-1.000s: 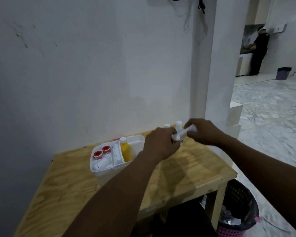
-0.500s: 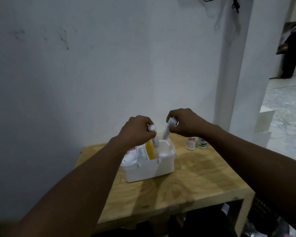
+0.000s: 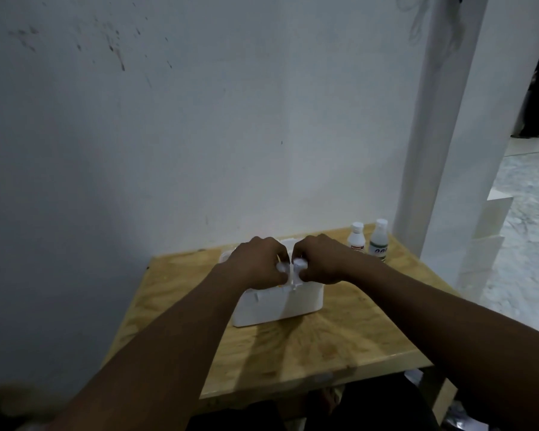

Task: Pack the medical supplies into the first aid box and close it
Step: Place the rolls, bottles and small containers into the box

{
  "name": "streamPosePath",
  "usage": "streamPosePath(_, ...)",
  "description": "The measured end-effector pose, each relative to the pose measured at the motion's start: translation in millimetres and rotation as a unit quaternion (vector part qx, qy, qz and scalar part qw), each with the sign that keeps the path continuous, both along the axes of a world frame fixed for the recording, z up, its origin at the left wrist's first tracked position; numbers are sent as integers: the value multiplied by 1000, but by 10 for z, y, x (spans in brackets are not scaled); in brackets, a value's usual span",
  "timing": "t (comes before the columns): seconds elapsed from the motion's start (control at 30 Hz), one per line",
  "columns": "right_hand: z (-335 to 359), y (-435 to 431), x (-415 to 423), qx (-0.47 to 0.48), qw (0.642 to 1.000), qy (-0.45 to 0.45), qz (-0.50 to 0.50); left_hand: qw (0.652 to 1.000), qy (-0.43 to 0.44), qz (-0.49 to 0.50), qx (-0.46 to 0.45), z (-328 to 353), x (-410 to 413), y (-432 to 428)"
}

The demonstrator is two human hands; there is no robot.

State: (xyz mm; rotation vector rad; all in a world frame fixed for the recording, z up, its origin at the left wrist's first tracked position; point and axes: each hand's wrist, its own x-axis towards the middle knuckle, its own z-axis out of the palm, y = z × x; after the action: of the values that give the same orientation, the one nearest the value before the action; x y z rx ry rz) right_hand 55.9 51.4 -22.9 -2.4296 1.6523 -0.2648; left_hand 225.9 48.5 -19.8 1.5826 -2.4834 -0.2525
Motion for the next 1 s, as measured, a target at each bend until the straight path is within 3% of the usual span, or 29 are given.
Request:
streamPosePath(0.27,-22,-29,4,64,998,-15,13,999,-47,-10,6,-36,13,-39)
streamPosePath(0.5,37,5,-61,89,994,-51,23,999,-12,1,41,-56,53,-100)
streamPosePath(1.0,38,3,-115,40,995,-92,7,997,15,-23,68,-3,28,-66)
